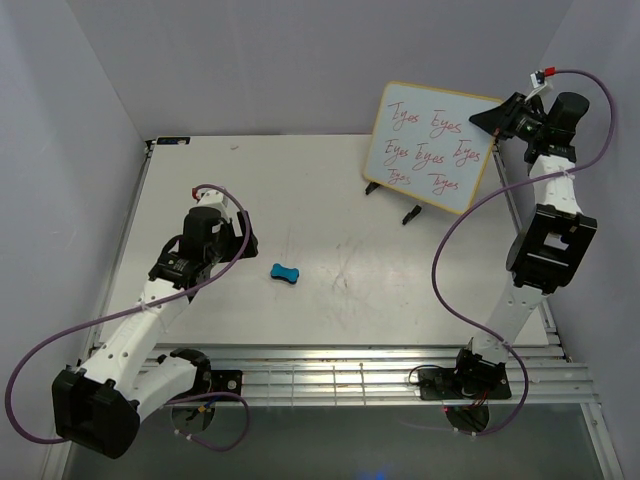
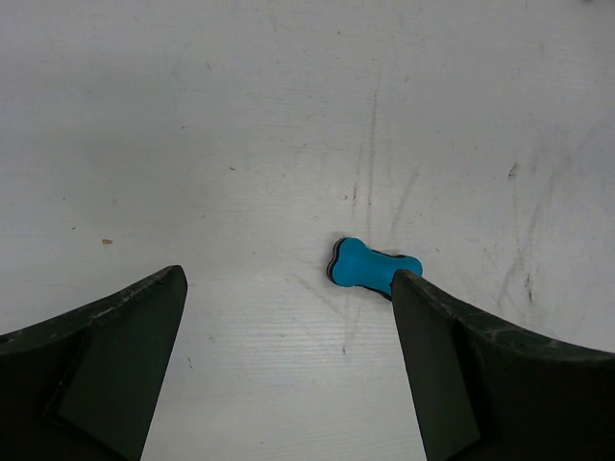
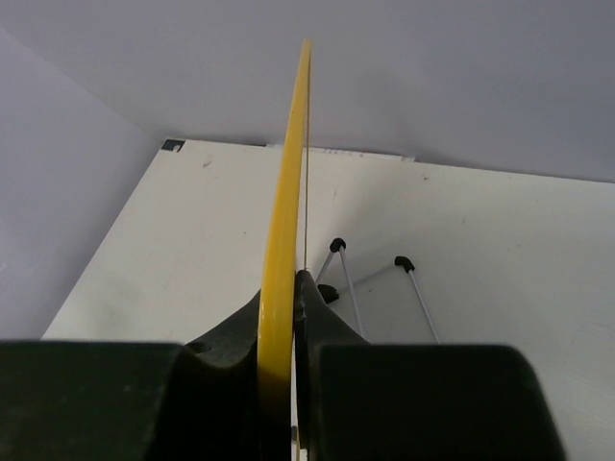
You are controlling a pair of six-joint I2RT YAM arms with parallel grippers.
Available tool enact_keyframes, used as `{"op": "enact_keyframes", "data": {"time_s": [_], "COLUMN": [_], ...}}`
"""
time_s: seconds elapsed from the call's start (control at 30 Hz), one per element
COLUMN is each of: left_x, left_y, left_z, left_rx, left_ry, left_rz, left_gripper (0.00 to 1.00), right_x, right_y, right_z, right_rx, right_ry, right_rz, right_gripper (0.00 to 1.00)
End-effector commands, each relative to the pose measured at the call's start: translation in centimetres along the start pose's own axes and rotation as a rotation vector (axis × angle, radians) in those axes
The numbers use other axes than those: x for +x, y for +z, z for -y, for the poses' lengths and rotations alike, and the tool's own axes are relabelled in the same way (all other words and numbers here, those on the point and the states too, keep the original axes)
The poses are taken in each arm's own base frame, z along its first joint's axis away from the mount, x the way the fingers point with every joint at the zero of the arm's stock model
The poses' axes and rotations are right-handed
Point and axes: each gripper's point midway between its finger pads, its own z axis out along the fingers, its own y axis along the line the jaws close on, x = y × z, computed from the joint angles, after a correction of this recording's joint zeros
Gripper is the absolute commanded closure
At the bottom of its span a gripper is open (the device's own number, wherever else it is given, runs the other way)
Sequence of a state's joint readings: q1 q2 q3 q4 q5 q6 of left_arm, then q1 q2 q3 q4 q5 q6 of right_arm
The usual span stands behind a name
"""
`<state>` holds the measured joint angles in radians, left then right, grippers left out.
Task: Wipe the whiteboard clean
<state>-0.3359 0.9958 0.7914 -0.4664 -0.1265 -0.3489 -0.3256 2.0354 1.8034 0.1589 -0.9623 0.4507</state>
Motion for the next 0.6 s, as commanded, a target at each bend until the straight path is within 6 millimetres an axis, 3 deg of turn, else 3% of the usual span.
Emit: {"op": "enact_keyframes", "data": {"time_s": [0.0, 0.33, 0.43, 0.47, 0.53, 0.57], "left_x": [-0.7, -0.9, -1.1, -1.1, -1.2, -1.3], "left_y": [-0.6, -0.9, -1.0, -0.9, -1.0, -1.0], "left_z": [0.4, 0.4, 0.3, 0.2, 0.0, -0.2], "left_rx": [0.024, 0.024, 0.021, 0.015, 0.003, -0.011], "left_ry": [-0.003, -0.008, -0.008, -0.011, -0.015, -0.018], "left_rz": [0.038, 0.05, 0.056, 0.057, 0.06, 0.066], "left_gripper": [0.02, 0.02, 0.02, 0.02, 0.02, 0.02], "right_x": [-7.0, -9.1, -9.9, -10.2, -10.1, -10.4], "right_y": [-1.2, -0.6, -0.1, 0.2, 0.4, 0.5], "right_z": [-4.4, -9.6, -12.1, -13.8, -15.0, -17.0], "right_rx": [0.012, -0.077, -0.115, -0.134, -0.133, -0.138], "right_ry": [-0.135, -0.094, -0.116, -0.139, -0.157, -0.182], "right_rz": [0.175, 0.228, 0.243, 0.251, 0.262, 0.285], "right_gripper": [0.92, 0.92, 0.92, 0.92, 0.92, 0.92]}}
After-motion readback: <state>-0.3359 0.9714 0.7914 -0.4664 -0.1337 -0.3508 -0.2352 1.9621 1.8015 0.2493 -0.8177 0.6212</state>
